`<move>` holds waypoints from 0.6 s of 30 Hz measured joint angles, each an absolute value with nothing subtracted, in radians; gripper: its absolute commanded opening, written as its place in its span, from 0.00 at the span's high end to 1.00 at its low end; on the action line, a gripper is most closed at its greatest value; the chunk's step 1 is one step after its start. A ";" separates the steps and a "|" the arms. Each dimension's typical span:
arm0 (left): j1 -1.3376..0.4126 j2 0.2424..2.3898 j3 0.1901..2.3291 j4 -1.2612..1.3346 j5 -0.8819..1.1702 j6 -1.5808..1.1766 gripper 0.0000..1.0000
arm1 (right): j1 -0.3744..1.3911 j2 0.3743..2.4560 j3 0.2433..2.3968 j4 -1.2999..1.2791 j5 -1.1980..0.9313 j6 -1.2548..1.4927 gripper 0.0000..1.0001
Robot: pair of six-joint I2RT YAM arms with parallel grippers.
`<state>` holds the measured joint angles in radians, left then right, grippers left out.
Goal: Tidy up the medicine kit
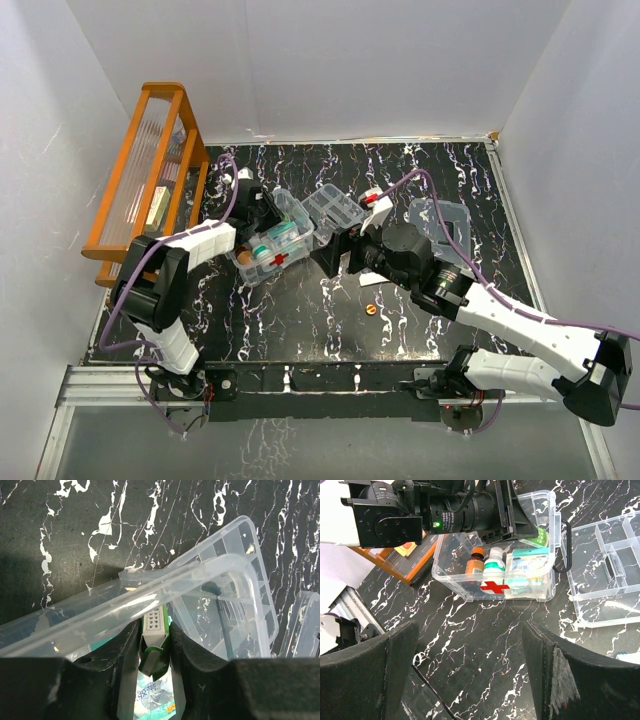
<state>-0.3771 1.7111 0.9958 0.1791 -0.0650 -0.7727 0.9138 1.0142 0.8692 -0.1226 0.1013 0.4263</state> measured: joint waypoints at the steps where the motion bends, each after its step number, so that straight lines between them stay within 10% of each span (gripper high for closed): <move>1: -0.380 1.718 0.997 0.179 -0.072 -0.770 0.70 | 0.914 1.018 0.869 -0.123 0.101 0.427 0.18; 18: -0.398 1.772 1.086 0.023 -0.176 -0.777 0.50 | 0.914 1.036 0.856 -0.097 0.078 0.447 0.18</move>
<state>-0.3977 1.7721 1.0859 0.0227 -0.1761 -0.7773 0.9138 1.0363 0.8558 -0.0971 0.0780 0.4473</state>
